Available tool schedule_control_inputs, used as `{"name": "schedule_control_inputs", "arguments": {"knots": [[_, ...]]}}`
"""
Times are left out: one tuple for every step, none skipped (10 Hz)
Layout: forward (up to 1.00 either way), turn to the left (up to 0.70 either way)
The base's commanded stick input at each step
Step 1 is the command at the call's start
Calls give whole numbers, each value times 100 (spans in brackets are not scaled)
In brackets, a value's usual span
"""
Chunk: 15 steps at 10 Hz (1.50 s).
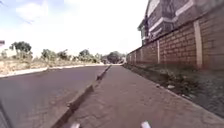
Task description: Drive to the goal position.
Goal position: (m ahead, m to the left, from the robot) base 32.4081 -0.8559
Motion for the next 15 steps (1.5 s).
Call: {"name": "schedule_control_inputs", "arguments": {"knots": [[70,0],[70,0],[70,0],[70,0],[70,0],[70,0],[70,0],[70,0],[70,0],[70,0],[70,0],[70,-4],[70,-32],[70,-29],[70,-26]]}}
